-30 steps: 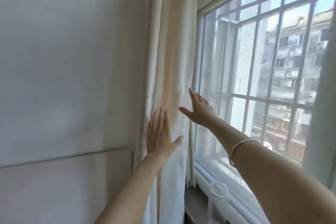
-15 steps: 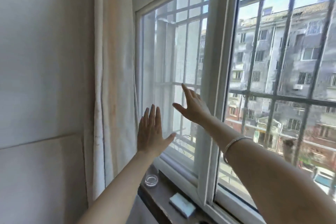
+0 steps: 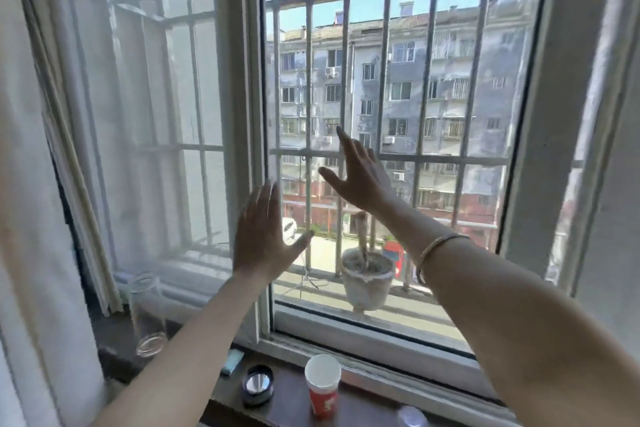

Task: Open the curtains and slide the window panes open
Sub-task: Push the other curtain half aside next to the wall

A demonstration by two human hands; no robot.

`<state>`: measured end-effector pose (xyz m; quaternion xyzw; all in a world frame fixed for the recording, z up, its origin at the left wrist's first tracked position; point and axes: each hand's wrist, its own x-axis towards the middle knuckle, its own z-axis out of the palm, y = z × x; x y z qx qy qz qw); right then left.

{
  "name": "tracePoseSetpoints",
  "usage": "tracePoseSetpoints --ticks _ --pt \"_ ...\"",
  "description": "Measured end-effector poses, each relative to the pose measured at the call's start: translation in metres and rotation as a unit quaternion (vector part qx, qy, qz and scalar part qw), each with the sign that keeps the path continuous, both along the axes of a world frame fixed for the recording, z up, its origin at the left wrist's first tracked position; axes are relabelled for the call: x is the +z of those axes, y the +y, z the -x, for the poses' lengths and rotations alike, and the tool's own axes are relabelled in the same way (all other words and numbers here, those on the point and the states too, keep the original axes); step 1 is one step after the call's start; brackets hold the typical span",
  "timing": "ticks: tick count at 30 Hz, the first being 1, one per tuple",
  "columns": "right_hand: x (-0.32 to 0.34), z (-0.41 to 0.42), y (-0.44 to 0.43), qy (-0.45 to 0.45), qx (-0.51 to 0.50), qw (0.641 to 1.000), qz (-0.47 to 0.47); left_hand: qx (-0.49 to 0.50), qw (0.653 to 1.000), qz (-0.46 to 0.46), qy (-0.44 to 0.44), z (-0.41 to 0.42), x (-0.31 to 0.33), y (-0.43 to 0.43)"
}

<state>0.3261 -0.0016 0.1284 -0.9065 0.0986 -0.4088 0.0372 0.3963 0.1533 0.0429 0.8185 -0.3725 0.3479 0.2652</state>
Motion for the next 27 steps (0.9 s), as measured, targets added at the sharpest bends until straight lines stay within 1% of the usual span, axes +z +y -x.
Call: tracePoseSetpoints --ticks 6,12,16,21,27 --pt "-0.005 0.078 -0.027 0.017 -0.126 0.992 0.001 -0.105 0.994 -0.029 0.01 0.041 -0.013 -0.037" --pt "-0.004 0.148 -0.047 0.027 -0.209 0.977 -0.001 -0.208 0.978 -0.029 0.015 0.091 -0.021 -0.084" --pt "0.003 0.187 -0.063 0.037 -0.261 0.965 0.012 -0.244 0.97 -0.019 -0.001 0.117 -0.019 -0.113" --pt "0.012 0.232 -0.08 0.043 -0.312 0.948 0.053 -0.277 0.961 -0.005 0.006 0.148 -0.015 -0.15" --pt "0.017 0.268 -0.095 0.058 -0.372 0.925 0.058 -0.358 0.934 -0.004 0.005 0.184 -0.017 -0.188"
